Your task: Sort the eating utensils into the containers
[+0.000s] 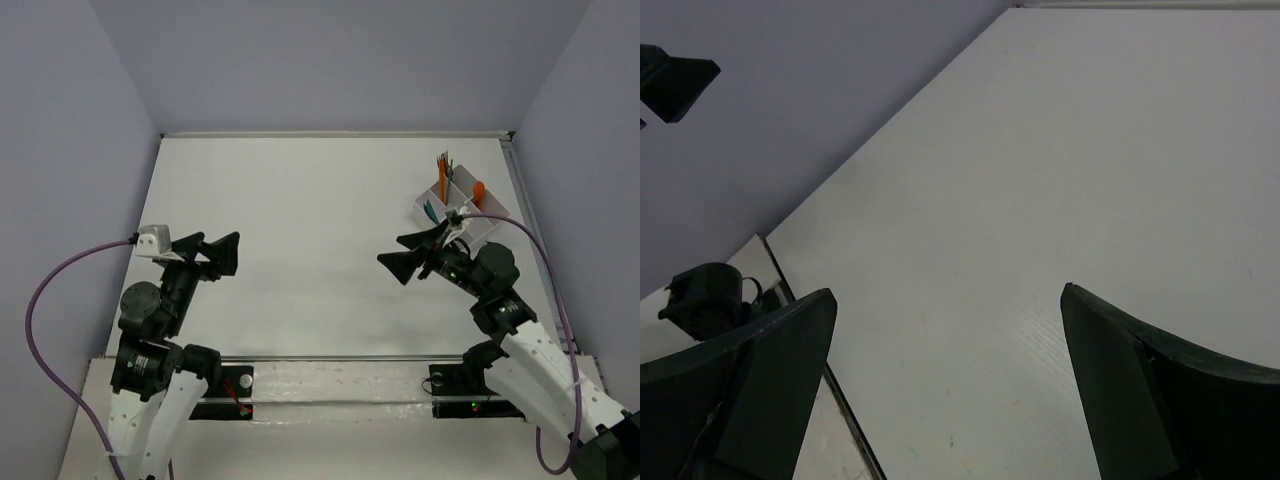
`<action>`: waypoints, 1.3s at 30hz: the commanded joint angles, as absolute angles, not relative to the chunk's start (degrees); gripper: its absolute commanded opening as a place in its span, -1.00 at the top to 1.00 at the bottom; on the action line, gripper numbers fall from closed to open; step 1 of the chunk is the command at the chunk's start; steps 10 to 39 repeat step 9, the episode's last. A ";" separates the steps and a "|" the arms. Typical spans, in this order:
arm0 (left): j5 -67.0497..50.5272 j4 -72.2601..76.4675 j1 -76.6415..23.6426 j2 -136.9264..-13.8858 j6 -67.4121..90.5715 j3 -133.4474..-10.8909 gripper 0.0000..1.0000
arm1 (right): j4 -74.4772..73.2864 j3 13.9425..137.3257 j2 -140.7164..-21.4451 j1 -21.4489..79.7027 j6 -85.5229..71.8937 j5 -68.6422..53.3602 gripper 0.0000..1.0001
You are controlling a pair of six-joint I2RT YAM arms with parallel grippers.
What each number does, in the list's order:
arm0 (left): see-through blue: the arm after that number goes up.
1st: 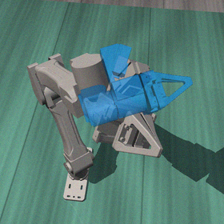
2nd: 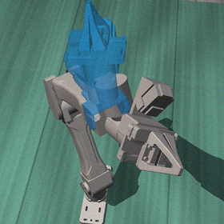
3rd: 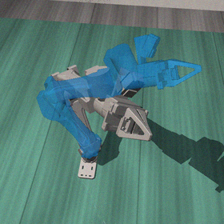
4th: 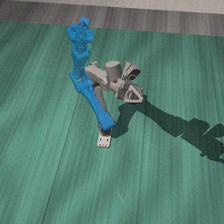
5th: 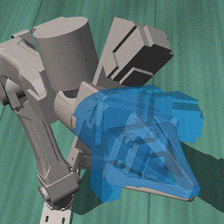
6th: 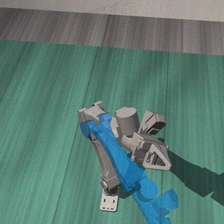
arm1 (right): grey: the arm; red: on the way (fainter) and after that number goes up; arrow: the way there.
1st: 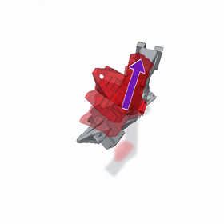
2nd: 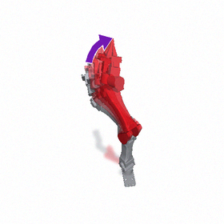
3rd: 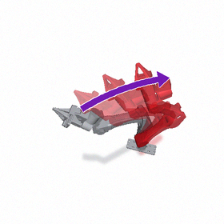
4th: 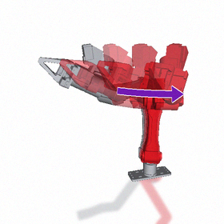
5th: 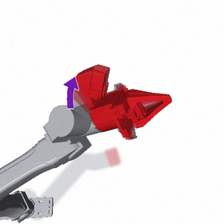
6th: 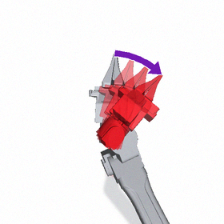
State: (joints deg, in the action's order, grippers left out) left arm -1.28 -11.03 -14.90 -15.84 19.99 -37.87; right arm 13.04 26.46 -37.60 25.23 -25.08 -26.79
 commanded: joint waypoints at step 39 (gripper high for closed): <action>-5.62 -5.45 -14.59 -16.87 18.63 -36.74 -0.98 | 7.13 27.59 -31.38 25.66 -24.08 -24.26 -1.00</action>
